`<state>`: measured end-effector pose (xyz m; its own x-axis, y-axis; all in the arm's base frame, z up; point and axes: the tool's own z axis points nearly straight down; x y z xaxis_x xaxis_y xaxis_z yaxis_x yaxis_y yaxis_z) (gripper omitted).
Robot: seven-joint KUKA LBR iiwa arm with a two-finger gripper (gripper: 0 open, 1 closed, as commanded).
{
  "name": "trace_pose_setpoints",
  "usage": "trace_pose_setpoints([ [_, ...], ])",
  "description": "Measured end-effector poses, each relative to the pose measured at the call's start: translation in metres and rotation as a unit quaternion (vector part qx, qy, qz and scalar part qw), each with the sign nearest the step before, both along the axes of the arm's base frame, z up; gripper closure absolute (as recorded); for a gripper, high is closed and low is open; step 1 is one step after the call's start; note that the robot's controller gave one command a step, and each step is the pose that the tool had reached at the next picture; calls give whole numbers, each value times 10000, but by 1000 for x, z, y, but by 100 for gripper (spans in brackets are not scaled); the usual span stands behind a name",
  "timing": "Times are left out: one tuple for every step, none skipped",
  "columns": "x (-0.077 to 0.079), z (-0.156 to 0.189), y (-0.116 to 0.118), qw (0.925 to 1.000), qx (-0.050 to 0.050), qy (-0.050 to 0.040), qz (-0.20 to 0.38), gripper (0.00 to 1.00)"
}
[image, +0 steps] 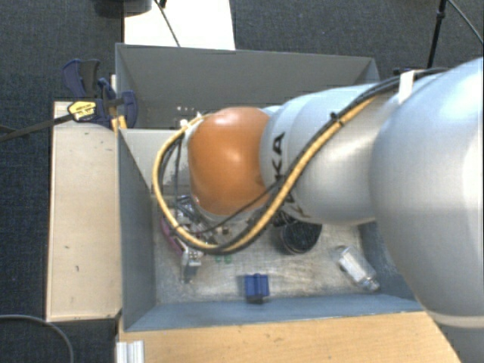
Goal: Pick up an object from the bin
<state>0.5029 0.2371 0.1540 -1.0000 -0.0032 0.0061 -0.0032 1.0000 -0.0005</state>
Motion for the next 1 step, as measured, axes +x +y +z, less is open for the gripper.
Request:
trace_pose_setpoints([
  [45,-63,-6,9964,55,-118,-837,0],
])
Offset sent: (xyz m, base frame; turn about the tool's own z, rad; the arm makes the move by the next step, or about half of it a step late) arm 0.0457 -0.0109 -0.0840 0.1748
